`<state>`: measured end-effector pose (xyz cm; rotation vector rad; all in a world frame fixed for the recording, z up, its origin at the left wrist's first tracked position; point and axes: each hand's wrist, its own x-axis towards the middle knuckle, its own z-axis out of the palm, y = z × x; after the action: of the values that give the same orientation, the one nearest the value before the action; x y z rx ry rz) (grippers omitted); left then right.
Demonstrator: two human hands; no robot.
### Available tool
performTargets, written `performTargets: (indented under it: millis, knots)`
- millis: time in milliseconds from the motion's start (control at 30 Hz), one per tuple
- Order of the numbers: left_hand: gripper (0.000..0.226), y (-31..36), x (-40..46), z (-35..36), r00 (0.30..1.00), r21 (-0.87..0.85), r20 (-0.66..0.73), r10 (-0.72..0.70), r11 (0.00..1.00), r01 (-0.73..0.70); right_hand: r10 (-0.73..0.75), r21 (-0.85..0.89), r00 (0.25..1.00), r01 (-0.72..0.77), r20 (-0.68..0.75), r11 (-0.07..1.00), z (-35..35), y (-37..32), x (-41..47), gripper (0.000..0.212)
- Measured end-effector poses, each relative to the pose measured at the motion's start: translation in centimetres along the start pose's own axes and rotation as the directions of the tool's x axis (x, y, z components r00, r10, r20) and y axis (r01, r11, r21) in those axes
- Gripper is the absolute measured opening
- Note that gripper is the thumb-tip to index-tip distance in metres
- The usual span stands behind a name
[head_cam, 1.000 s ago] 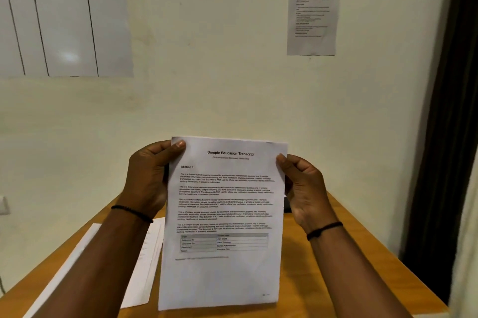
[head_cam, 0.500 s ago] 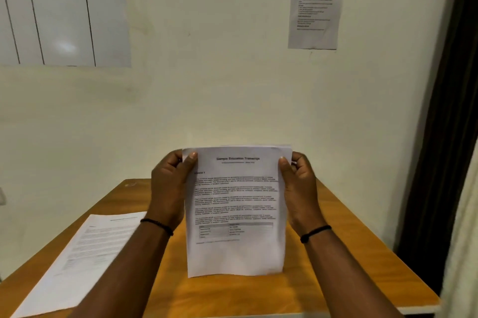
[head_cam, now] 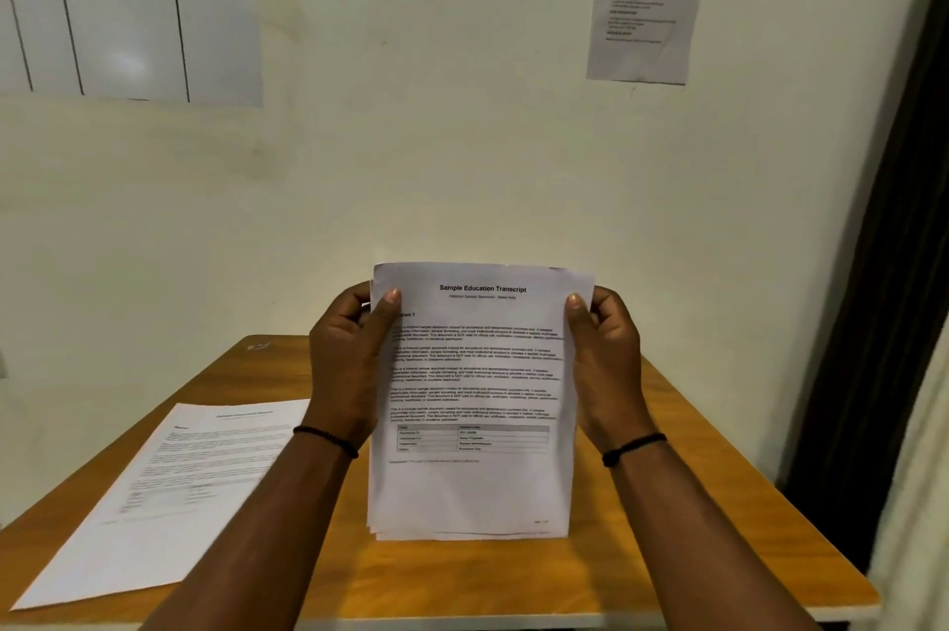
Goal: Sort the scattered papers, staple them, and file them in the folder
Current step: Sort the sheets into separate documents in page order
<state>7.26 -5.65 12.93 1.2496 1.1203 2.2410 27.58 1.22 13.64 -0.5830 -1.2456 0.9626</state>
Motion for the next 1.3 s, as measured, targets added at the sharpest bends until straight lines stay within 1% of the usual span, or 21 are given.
performTargets:
  millis: [67, 100, 200, 233, 333, 400, 467, 533, 600, 700, 767, 867, 967, 1100, 1233, 1300]
  knots:
    - [0.023, -0.1, -0.1, -0.2, 1.000, -0.042, 0.007, -0.013, 0.999, 0.013, 0.019, 0.003, 1.000, -0.019, -0.002, 1.000, -0.2, 0.4, -0.1, 0.017]
    - [0.022, -0.2, -0.3, -0.3, 1.000, -0.032, 0.014, -0.013, 0.999, 0.013, 0.027, 0.002, 1.000, -0.027, 0.002, 1.000, -0.3, 0.6, -0.1, 0.016]
    - [0.012, -0.7, -0.8, -0.5, 0.999, -0.001, 0.027, -0.026, 1.000, 0.026, 0.043, 0.018, 0.999, -0.043, 0.014, 0.999, -0.2, 0.9, -0.5, 0.012]
    - [0.014, -0.8, -0.8, -0.5, 0.999, -0.011, 0.020, -0.035, 0.999, 0.035, 0.046, 0.032, 0.999, -0.047, 0.014, 0.998, -0.2, 0.9, -0.5, 0.013]
    - [0.031, -0.7, -0.3, -0.5, 0.999, -0.030, -0.005, -0.035, 0.999, 0.034, 0.036, 0.039, 0.999, -0.036, 0.002, 0.999, -0.1, 0.7, -0.5, 0.016]
    - [0.035, -0.2, 0.0, -0.4, 1.000, -0.033, -0.018, -0.018, 0.999, 0.017, 0.016, 0.029, 1.000, -0.016, -0.019, 0.999, 0.0, 0.5, -0.2, 0.017]
    - [0.032, 0.2, 0.4, -0.2, 0.999, -0.023, -0.039, 0.004, 1.000, -0.005, -0.009, 0.016, 0.999, 0.009, -0.039, 1.000, 0.0, 0.3, 0.2, 0.019]
    - [0.020, 0.6, 0.8, 0.0, 0.998, -0.034, -0.063, 0.016, 0.999, -0.018, -0.026, 0.009, 0.999, 0.026, -0.040, 1.000, 0.1, 0.1, 0.4, 0.019]
    - [0.013, 0.6, 1.1, 0.2, 0.998, -0.048, -0.067, 0.007, 0.999, -0.010, -0.039, 0.012, 0.999, 0.040, -0.030, 0.999, 0.3, 0.1, 0.4, 0.016]
    - [0.014, 0.3, 1.3, 0.6, 0.999, -0.006, -0.040, 0.007, 1.000, -0.007, -0.059, 0.004, 0.998, 0.059, -0.032, 0.998, 0.8, 0.3, 0.3, 0.009]
    - [0.014, 0.2, 1.4, 0.9, 0.999, 0.043, -0.022, 0.040, 0.998, -0.039, -0.082, -0.013, 0.995, 0.081, -0.055, 0.997, 1.2, 0.4, 0.4, 0.004]
    - [0.013, 0.8, 1.7, 1.1, 0.996, 0.090, -0.011, 0.085, 0.992, -0.084, -0.106, -0.014, 0.992, 0.105, -0.073, 0.994, 1.2, 0.1, 0.6, 0.002]
    - [0.019, 0.6, 1.7, 1.0, 0.997, 0.115, 0.025, 0.080, 0.990, -0.082, -0.096, -0.045, 0.994, 0.093, -0.060, 0.995, 1.0, 0.6, 0.4, 0.003]
    - [0.041, -0.5, 0.7, 0.3, 0.997, 0.079, 0.077, 0.025, 0.996, -0.031, -0.022, -0.034, 0.999, 0.021, -0.023, 0.999, 0.7, 1.8, -0.6, 0.006]
    - [0.038, -0.5, 0.5, 0.0, 0.998, 0.029, 0.055, 0.016, 0.999, -0.018, -0.021, -0.047, 1.000, 0.020, -0.012, 0.999, 0.5, 1.7, -0.7, 0.010]
    - [0.035, -0.3, 0.7, -0.2, 1.000, -0.026, 0.021, -0.014, 1.000, 0.014, -0.019, -0.049, 1.000, 0.019, -0.002, 0.999, 0.4, 1.6, -0.6, 0.011]
